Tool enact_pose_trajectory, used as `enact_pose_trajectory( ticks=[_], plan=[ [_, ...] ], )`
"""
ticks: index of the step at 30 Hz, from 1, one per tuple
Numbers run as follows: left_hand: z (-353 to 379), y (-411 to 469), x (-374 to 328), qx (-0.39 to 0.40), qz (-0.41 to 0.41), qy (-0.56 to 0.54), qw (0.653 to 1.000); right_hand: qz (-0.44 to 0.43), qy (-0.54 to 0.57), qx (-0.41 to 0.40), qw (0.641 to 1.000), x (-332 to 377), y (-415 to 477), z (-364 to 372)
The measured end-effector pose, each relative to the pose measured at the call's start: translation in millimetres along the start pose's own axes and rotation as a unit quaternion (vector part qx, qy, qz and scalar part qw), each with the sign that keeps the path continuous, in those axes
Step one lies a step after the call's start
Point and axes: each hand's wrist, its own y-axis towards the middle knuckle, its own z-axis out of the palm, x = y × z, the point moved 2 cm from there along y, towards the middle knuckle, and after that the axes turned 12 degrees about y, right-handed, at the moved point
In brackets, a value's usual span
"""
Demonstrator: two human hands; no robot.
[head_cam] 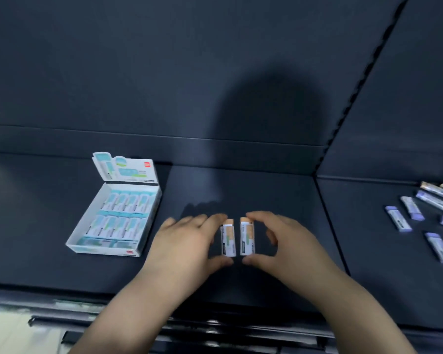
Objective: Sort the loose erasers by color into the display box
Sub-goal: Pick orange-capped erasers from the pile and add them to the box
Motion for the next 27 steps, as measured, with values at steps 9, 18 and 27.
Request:
enact_pose_trajectory(
  ticks=[9,18,27],
  plan=[
    [-4.8,-26.8,136.3,0.000,-0.045,0.011,0.999,-0.022,0.005,-0.006,1.000,80.6,55.6,78.4],
    [25.7,-10.3,241.5,0.072,-0.072,0.003,0.995,-0.017,-0.039,-0.018,0.999,136.5,119.8,144.1],
    [45.7,11.9,248.0,0.090,-0.016,-0.003,0.996,0.033,-0.107,0.050,0.992,142.4,151.8,164.2]
  ],
)
